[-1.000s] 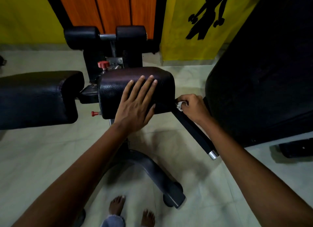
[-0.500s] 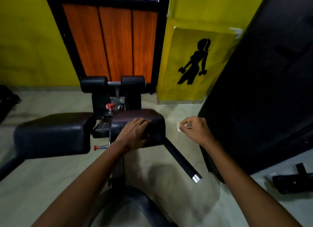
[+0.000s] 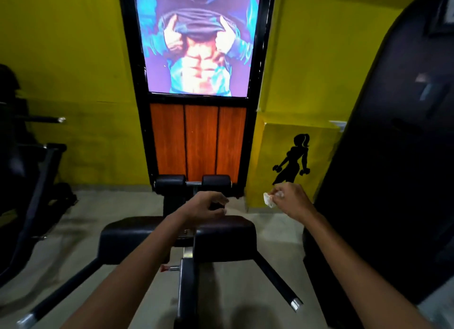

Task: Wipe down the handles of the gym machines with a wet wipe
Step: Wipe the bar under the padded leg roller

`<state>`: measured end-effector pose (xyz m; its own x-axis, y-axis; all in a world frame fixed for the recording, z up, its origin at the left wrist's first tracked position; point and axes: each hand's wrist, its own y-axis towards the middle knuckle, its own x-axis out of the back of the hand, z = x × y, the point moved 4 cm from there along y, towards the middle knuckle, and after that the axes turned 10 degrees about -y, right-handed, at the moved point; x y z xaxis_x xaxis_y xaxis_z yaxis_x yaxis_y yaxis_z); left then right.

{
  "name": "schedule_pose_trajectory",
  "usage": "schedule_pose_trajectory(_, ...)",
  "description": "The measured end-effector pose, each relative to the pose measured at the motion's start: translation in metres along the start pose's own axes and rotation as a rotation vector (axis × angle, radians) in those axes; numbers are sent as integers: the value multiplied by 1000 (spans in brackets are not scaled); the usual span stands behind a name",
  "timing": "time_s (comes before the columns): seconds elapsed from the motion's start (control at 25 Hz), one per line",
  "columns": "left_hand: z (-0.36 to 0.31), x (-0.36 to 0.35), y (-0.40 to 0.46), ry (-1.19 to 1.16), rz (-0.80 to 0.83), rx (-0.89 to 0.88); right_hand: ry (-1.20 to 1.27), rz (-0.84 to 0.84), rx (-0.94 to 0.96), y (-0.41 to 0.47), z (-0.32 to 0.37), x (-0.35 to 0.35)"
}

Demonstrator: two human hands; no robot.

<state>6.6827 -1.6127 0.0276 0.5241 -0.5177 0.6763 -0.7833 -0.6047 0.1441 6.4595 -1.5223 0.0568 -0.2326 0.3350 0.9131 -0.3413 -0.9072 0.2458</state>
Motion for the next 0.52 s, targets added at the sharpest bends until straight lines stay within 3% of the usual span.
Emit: schedule_pose_trajectory(0.52,62,132,-169,40,-197,157,-23,42,171,-20,181,-34)
